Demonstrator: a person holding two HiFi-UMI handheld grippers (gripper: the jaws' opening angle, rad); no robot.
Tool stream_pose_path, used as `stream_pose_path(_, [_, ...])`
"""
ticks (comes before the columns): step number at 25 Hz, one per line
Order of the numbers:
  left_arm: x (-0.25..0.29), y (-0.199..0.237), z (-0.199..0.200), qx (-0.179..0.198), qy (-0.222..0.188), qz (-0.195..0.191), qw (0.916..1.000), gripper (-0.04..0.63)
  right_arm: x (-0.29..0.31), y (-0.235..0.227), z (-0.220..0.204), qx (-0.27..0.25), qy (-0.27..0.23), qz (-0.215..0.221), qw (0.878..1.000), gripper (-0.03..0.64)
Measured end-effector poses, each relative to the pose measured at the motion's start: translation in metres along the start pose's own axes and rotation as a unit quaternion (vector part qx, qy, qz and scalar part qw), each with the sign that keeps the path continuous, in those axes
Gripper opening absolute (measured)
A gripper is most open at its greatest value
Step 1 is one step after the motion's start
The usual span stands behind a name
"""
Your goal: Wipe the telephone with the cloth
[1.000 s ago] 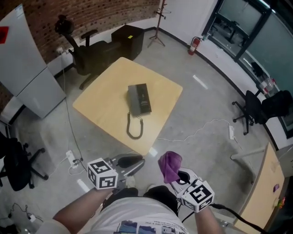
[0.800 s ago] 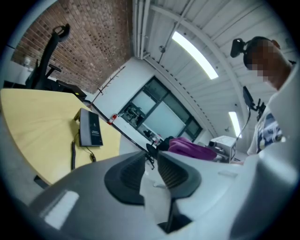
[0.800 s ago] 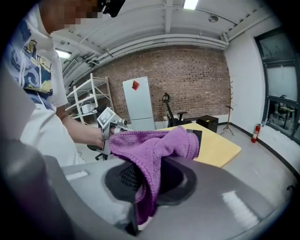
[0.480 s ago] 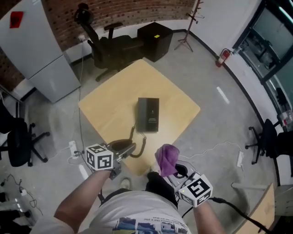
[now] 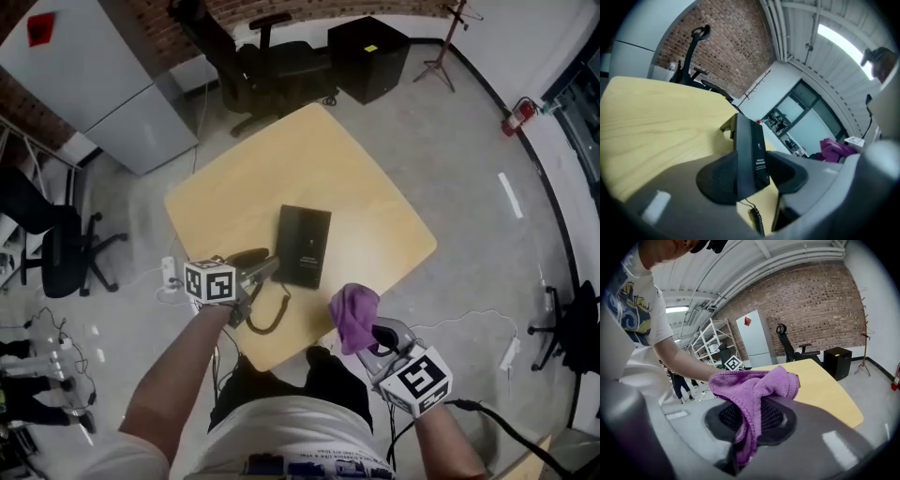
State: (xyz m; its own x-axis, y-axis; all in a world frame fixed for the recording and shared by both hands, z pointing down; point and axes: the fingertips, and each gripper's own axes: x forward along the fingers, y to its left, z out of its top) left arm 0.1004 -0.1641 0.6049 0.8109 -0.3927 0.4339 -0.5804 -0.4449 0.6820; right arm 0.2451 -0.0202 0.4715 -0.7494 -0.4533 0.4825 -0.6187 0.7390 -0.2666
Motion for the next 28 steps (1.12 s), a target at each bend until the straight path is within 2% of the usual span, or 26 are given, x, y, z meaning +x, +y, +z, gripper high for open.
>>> stream_pose_path(5, [0.020, 0.027, -0.002, -0.027, 0.015, 0.011, 0.9995, 0.206, -0.001, -0.019, -0.010, 0.004, 0.013, 0.014, 1.000, 0.044])
stream_pose_path(9, [0.035, 0.022, 0.003, -0.050, 0.010, -0.044, 0.9977, 0.207, -0.003, -0.027, -0.016, 0.021, 0.007, 0.007, 1.000, 0.044])
stream_pose_path(10, [0.037, 0.021, 0.004, -0.049, 0.013, -0.050, 0.9975, 0.201, -0.003, -0.028, -0.018, 0.026, 0.009, 0.002, 1.000, 0.044])
stream_pose_path(12, [0.039, 0.024, 0.004, -0.032, 0.024, -0.046, 0.9981, 0.147, -0.002, -0.028, -0.021, 0.031, 0.012, -0.007, 0.999, 0.044])
stream_pose_path(20, [0.041, 0.016, 0.001, 0.012, 0.050, -0.010, 0.9986, 0.120, 0.007, -0.016, -0.010, 0.047, 0.006, -0.049, 0.998, 0.044])
stream_pose_path(24, [0.041, 0.011, 0.004, 0.010, 0.038, -0.002, 0.9992, 0.086, 0.012, -0.004, -0.006, 0.046, 0.006, -0.064, 0.997, 0.044])
stream_pose_path(28, [0.035, 0.012, 0.007, -0.007, 0.029, -0.006, 0.9995, 0.083, 0.018, 0.006, -0.001, 0.047, 0.002, -0.078, 0.996, 0.044])
